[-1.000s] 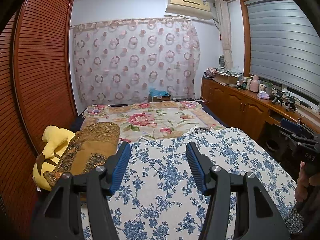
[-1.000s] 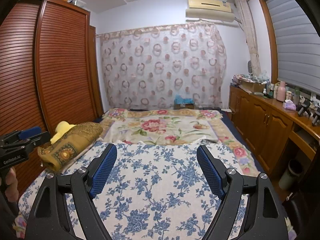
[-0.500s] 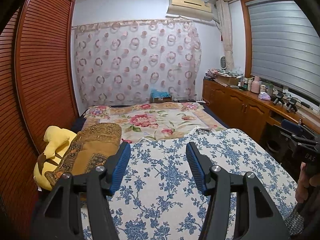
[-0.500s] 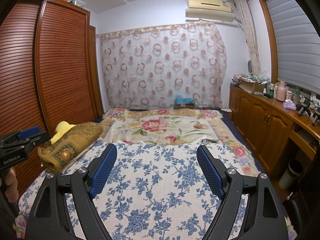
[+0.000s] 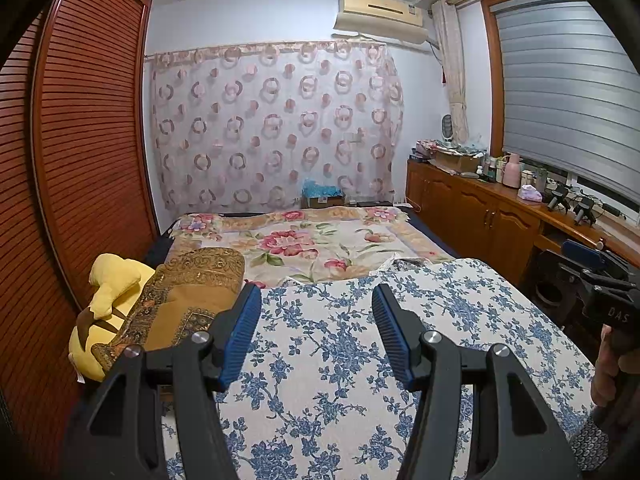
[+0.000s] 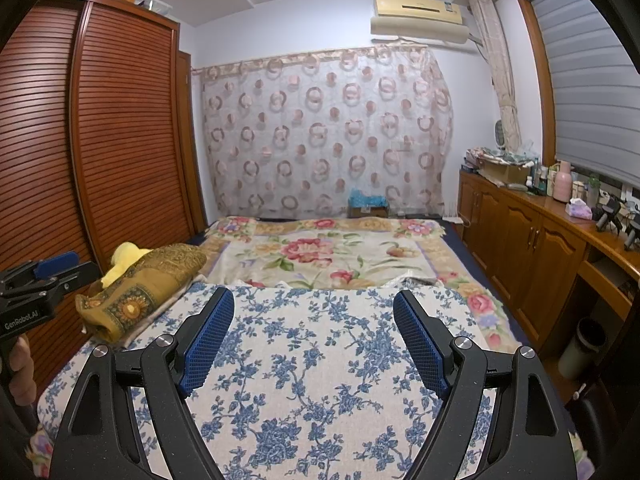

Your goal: Fold small clothes

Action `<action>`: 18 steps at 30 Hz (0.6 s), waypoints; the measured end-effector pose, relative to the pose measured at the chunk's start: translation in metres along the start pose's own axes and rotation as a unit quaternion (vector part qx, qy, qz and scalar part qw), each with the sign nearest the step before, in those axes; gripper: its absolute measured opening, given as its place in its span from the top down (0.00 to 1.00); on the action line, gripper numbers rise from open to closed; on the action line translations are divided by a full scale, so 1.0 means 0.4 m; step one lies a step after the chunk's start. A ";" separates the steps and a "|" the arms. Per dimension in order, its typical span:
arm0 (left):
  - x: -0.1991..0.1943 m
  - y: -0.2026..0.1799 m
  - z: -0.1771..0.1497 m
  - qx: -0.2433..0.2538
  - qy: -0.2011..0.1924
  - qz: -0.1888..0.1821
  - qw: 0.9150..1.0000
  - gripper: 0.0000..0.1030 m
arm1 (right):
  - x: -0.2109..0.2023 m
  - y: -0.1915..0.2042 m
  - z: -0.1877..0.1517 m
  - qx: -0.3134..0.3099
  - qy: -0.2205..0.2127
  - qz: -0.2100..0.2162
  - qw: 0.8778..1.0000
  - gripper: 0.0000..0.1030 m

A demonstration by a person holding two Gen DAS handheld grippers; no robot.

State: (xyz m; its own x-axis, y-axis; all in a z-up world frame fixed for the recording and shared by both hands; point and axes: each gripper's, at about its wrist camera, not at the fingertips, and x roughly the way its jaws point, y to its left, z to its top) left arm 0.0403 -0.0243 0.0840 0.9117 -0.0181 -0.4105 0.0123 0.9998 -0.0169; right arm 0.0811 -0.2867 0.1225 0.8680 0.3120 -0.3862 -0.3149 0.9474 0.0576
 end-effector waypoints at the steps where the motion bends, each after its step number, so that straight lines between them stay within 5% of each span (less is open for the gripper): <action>1: 0.000 0.000 -0.001 0.000 0.000 0.000 1.000 0.45 | 0.000 -0.001 0.000 0.000 0.000 0.000 1.000 0.19; 18: -0.002 0.010 0.005 0.000 -0.003 0.002 1.000 0.45 | 0.002 0.001 -0.001 0.000 0.002 0.000 1.000 0.19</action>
State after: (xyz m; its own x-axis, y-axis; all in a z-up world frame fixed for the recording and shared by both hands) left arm 0.0405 -0.0203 0.0859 0.9140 -0.0142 -0.4054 0.0090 0.9999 -0.0146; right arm 0.0816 -0.2862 0.1217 0.8663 0.3126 -0.3896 -0.3158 0.9471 0.0576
